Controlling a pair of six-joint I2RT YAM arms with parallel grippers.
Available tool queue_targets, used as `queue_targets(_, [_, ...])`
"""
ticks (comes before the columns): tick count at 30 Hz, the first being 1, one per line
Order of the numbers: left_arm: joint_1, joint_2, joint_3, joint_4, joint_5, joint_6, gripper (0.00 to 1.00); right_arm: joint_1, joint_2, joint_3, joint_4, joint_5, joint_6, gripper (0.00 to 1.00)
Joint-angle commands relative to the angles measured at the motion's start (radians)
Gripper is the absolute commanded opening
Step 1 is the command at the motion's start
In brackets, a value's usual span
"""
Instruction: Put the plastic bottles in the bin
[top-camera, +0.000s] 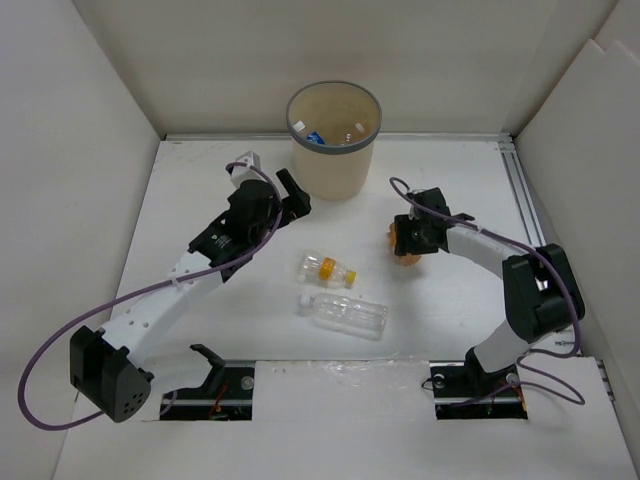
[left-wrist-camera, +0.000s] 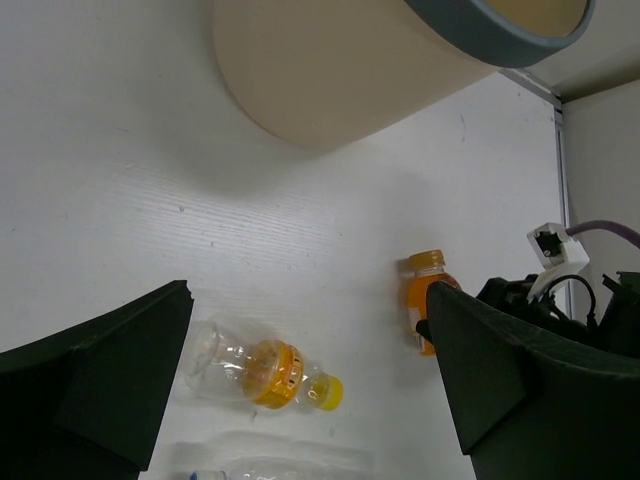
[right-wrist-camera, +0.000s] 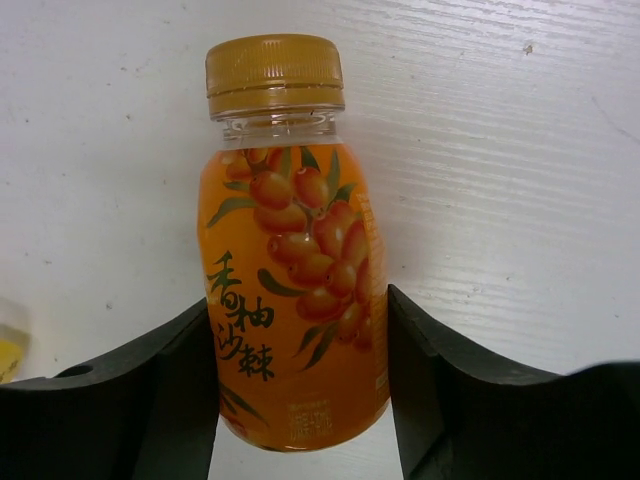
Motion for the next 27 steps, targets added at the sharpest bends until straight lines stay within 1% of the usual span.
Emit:
queue_targets(1, [0.002, 0.047, 0.022, 0.051, 0.042, 0.033, 1.0, 0.002, -0.044, 0.043, 0.003, -0.015, 0.01, 0.07])
queue_targets(3, [0.002, 0.07, 0.031, 0.088, 0.11, 0.056, 1.0, -0.012, -0.073, 0.052, 0.038, -0.076, 0.019, 0.01])
queue_targets(4, [0.002, 0.082, 0.031, 0.151, 0.154, 0.066, 1.0, -0.012, -0.111, 0.052, 0.052, -0.105, 0.019, 0.01])
queue_targets(5, [0.002, 0.083, 0.031, 0.186, 0.252, 0.092, 1.0, -0.021, -0.136, 0.052, 0.07, -0.166, 0.019, 0.0])
queue_targets(7, [0.002, 0.093, 0.031, 0.264, 0.369, 0.123, 1.0, -0.021, -0.209, 0.063, 0.13, -0.223, 0.019, 0.0])
queue_targets(8, [0.002, 0.118, 0.031, 0.335, 0.479, 0.135, 1.0, -0.03, -0.232, 0.063, 0.156, -0.257, 0.031, 0.0])
queue_targets(9, [0.002, 0.127, 0.043, 0.366, 0.527, 0.154, 1.0, -0.045, -0.255, 0.063, 0.188, -0.363, 0.031, 0.0])
queue_targets(10, [0.002, 0.136, 0.044, 0.401, 0.57, 0.154, 1.0, -0.056, -0.274, 0.054, 0.268, -0.431, 0.048, 0.0])
queue_targets(11, [0.002, 0.151, 0.044, 0.462, 0.604, 0.166, 1.0, -0.065, -0.3, 0.054, 0.311, -0.5, 0.06, 0.0])
queue_targets(12, [0.002, 0.152, 0.044, 0.502, 0.682, 0.166, 1.0, -0.075, -0.3, 0.053, 0.348, -0.62, 0.085, 0.0])
queue_targets(13, [0.002, 0.152, 0.044, 0.548, 0.714, 0.18, 1.0, -0.075, -0.3, 0.064, 0.397, -0.666, 0.094, 0.0])
queue_targets(15, [0.002, 0.152, 0.022, 0.654, 0.767, 0.18, 1.0, -0.061, -0.3, 0.093, 0.406, -0.72, 0.094, 0.0])
queue_targets(16, [0.002, 0.152, 0.022, 0.68, 0.779, 0.171, 1.0, -0.047, -0.3, 0.104, 0.406, -0.758, 0.094, 0.0])
queue_targets(18, [-0.008, 0.171, 0.033, 0.702, 0.779, 0.171, 1.0, -0.047, -0.3, 0.104, 0.503, -0.814, 0.128, 0.0])
queue_targets(19, [-0.018, 0.172, 0.042, 0.702, 0.788, 0.182, 1.0, -0.037, -0.3, 0.104, 0.549, -0.87, 0.154, 0.0])
queue_targets(20, [-0.018, 0.184, 0.054, 0.711, 0.788, 0.182, 1.0, -0.026, -0.3, 0.09, 0.628, -0.901, 0.196, 0.0])
queue_targets(22, [-0.018, 0.184, 0.054, 0.745, 0.788, 0.182, 1.0, -0.01, -0.3, 0.09, 0.678, -0.955, 0.226, 0.0])
queue_targets(26, [-0.018, 0.205, 0.065, 0.757, 0.779, 0.182, 1.0, 0.022, -0.3, 0.069, 0.793, -0.99, 0.276, 0.0])
queue_targets(27, [-0.018, 0.219, 0.08, 0.743, 0.779, 0.182, 1.0, 0.022, -0.311, 0.058, 0.849, -1.001, 0.307, 0.0])
